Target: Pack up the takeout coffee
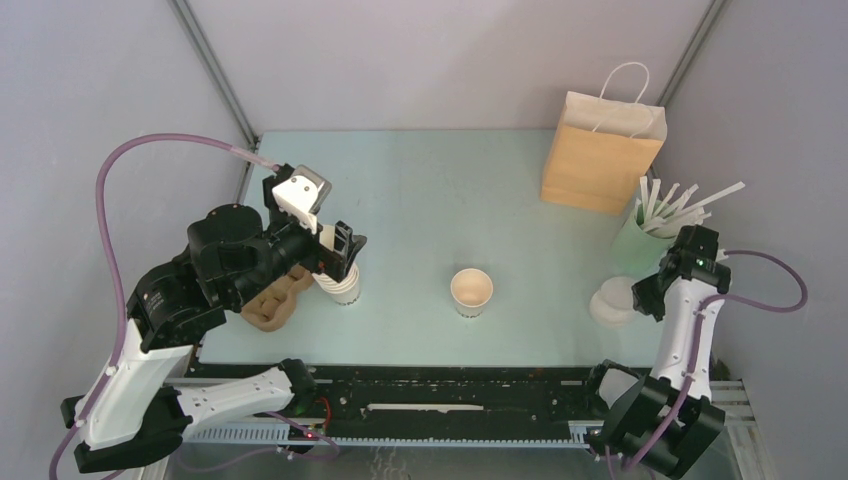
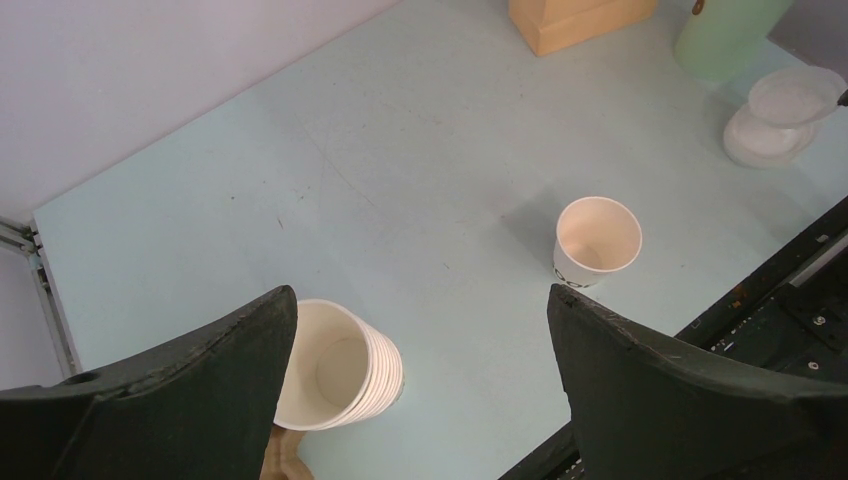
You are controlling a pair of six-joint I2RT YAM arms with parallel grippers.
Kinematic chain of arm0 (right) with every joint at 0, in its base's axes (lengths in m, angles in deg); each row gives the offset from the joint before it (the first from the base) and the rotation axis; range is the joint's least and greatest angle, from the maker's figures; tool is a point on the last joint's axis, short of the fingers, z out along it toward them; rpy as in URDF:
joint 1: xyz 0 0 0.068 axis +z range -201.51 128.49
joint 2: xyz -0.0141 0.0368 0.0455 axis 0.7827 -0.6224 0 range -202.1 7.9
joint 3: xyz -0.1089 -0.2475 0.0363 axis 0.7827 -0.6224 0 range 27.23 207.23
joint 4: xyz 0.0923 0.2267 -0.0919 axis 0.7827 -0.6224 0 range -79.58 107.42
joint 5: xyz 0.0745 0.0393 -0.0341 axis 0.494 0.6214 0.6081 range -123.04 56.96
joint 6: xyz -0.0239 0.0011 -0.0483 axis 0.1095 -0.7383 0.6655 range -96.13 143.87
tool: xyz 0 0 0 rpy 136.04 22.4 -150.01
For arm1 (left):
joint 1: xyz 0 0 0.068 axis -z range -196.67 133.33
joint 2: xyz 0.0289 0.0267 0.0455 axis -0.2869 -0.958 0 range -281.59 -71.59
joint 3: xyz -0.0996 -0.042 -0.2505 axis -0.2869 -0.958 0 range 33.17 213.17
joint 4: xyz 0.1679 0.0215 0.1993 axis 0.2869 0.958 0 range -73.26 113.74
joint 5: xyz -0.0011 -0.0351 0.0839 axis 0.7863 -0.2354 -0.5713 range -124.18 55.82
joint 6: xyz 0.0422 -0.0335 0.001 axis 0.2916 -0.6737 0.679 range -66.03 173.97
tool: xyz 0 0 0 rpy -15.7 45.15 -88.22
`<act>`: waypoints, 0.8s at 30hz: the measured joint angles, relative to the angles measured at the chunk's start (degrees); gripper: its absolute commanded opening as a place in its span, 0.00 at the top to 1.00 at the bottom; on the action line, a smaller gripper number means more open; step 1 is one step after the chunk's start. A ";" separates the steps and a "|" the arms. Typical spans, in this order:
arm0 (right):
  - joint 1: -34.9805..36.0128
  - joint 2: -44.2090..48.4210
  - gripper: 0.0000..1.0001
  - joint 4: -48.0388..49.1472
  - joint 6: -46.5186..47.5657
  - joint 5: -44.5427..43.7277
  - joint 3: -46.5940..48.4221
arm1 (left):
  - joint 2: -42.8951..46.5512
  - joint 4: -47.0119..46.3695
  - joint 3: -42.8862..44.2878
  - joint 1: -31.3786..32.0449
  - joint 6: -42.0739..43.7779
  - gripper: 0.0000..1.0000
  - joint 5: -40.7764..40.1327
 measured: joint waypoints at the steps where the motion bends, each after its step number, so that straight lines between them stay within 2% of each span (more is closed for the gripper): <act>1: -0.33 -0.02 1.00 -0.13 0.04 0.17 0.00 | 0.00 -0.02 0.00 0.00 0.00 0.00 0.02; 6: -0.83 1.53 1.00 0.02 1.46 4.85 0.00 | -0.09 -0.04 0.00 0.11 -0.02 0.00 0.04; 10: 1.95 4.00 1.00 0.92 3.10 10.71 0.00 | -1.05 -0.13 0.50 1.01 -0.02 0.00 0.09; 19: 18.29 10.78 1.00 2.80 3.89 19.67 0.76 | -4.68 -0.04 2.38 1.73 -2.73 0.00 1.95; 24: 27.89 12.63 1.00 5.55 3.30 21.16 2.49 | -8.92 1.22 7.76 1.73 -6.97 0.00 4.52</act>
